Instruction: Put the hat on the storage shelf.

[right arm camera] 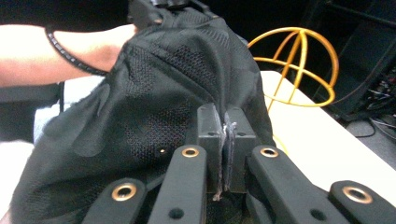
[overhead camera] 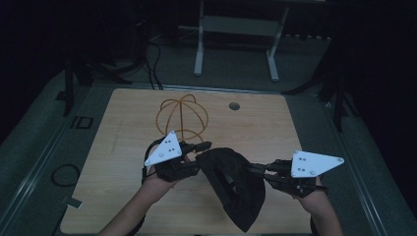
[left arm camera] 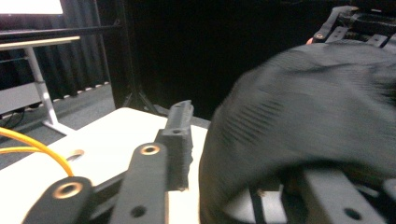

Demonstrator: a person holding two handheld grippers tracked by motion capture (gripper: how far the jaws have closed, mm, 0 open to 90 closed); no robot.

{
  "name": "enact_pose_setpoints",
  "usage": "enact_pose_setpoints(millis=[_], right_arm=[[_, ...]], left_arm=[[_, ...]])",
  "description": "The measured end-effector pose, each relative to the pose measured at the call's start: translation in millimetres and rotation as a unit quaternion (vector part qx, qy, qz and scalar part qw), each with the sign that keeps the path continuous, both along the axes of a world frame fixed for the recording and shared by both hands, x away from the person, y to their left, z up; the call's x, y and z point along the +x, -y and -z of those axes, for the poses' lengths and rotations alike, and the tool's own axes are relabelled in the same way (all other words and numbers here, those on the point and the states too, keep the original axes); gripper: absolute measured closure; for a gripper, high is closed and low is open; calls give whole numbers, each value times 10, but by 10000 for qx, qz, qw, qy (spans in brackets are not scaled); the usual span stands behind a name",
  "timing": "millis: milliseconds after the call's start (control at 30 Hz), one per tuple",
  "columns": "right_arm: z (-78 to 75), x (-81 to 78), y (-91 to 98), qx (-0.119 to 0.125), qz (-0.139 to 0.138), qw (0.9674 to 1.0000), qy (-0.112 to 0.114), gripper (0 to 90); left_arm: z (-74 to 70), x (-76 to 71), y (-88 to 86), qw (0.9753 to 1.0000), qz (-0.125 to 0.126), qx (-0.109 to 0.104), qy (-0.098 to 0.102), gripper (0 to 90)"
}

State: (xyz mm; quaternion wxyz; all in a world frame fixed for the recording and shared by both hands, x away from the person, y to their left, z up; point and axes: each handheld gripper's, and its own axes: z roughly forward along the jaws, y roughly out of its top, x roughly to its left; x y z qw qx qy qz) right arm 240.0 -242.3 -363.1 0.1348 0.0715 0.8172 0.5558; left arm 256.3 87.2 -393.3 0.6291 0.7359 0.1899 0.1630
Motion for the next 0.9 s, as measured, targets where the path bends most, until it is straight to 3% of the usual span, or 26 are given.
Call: enact_pose_setpoints(millis=[233,400,500,533,600,867,900], right_arm=[[-64,30,134,85,427,9990,-74,872],[-138,65,248,279,843,9960,-39,872],[-207,82,298,463,1029,9936,106,872],[-231,89,307,500,1078,9928,138,872],[-275,121,322,594,1224,9906,150,872],[-363,314,313,722,1456,9866,137,871],[-381,377,301,781,1535,9850,115,871]], left_arm=[[-13,-33,-100,9993,-314,209,-29,495],[45,-60,-177,9984,-500,266,-83,353],[121,-52,-225,9971,-632,385,-170,213],[149,-44,-240,9967,-649,425,-242,130],[210,-30,-276,9962,-654,443,-366,69],[408,-93,-385,9942,-901,489,-319,28],[467,-118,-417,9931,-1005,538,-285,28]])
